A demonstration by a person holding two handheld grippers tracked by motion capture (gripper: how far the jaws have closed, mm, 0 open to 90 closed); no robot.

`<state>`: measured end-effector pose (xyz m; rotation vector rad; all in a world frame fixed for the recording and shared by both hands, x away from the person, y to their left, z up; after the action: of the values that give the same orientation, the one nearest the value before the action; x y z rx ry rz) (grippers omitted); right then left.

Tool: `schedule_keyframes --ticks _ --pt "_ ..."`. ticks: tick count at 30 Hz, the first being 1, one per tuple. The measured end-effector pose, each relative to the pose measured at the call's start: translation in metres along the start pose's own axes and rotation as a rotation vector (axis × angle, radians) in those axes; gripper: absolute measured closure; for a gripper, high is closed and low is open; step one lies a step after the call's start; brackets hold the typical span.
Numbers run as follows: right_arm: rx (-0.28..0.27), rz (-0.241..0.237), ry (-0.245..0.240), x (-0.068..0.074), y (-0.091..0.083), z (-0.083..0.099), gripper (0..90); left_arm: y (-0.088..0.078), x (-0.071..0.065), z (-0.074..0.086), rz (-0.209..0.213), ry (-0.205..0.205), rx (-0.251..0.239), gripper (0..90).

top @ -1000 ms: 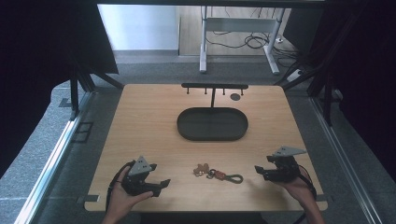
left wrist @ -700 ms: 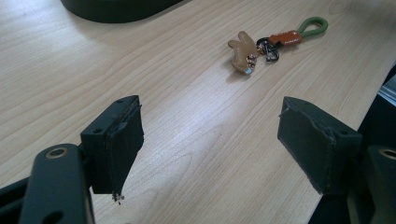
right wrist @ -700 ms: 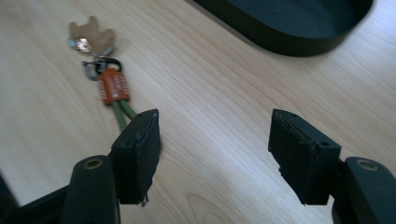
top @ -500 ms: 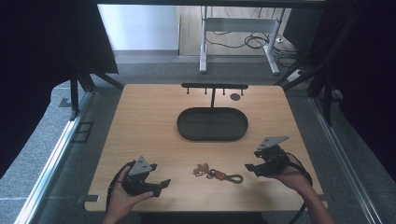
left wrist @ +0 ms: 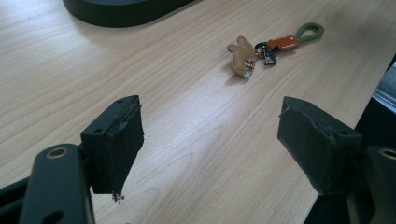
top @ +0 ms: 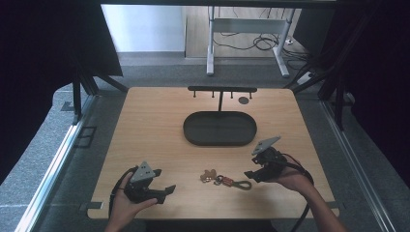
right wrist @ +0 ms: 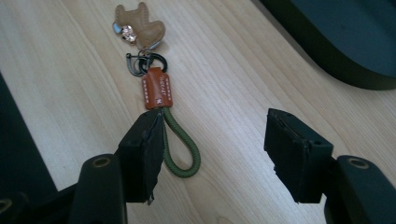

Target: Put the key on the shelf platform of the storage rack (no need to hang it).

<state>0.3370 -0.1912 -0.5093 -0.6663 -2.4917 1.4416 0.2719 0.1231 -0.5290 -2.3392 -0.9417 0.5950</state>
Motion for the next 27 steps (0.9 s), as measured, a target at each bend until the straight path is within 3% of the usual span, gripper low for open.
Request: schedule_keyframes --ticks 8,27 --pt "0.045 -0.028 -0.048 0.008 0.008 -0.008 38.7 -0.001 0.001 0.0 0.004 0.004 0.001 22.6" --pt "0.144 -0.078 -0.106 0.026 0.036 -0.019 39.9 -0.004 0.0 -0.001 0.003 0.008 -0.005 22.6"
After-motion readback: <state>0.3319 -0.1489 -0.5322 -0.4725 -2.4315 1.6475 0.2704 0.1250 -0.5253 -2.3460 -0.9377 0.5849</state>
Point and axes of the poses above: each handheld gripper's, and its own axes: y roughly forward along the jaws, z roughly out of its underside, x roughly to its left, the point moved 8 cm from there along y, roughly forward along the jaws, and after that the axes turned 6 degrees about -y, right-handed, at the moved point
